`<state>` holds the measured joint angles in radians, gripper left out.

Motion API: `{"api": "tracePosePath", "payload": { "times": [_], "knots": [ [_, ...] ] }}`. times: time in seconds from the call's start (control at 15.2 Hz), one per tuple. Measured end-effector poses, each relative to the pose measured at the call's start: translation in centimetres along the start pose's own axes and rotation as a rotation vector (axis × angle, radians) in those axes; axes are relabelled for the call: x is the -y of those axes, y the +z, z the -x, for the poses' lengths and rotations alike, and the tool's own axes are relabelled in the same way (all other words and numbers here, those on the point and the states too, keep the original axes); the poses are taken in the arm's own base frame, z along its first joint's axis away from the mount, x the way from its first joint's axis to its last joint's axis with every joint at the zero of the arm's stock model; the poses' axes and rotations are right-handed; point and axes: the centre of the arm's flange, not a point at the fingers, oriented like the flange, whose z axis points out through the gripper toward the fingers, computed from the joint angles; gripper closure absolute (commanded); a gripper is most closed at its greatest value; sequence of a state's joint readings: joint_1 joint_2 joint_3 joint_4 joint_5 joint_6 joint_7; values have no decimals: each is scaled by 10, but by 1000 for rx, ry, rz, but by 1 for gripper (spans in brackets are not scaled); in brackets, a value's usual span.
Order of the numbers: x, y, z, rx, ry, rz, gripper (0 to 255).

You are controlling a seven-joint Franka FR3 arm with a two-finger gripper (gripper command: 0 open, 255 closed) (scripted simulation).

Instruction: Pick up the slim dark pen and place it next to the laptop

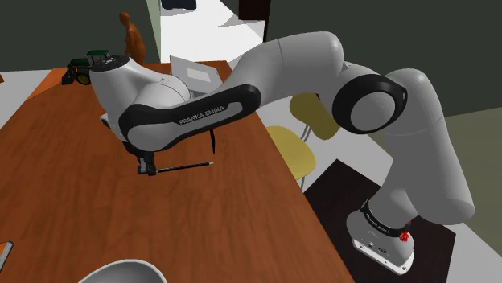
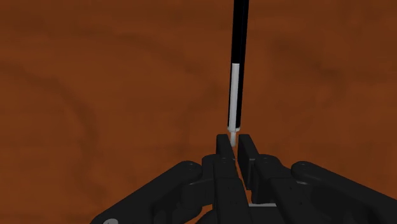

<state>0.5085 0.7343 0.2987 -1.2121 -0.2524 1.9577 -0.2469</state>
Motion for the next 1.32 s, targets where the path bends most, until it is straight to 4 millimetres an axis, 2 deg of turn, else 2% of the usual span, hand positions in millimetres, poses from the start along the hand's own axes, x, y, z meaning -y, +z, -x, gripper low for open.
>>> {"api": "tracePosePath", "payload": {
  "times": [1.32],
  "knots": [
    [-3,-105,-2,0,0,0,255]
  ]
}}
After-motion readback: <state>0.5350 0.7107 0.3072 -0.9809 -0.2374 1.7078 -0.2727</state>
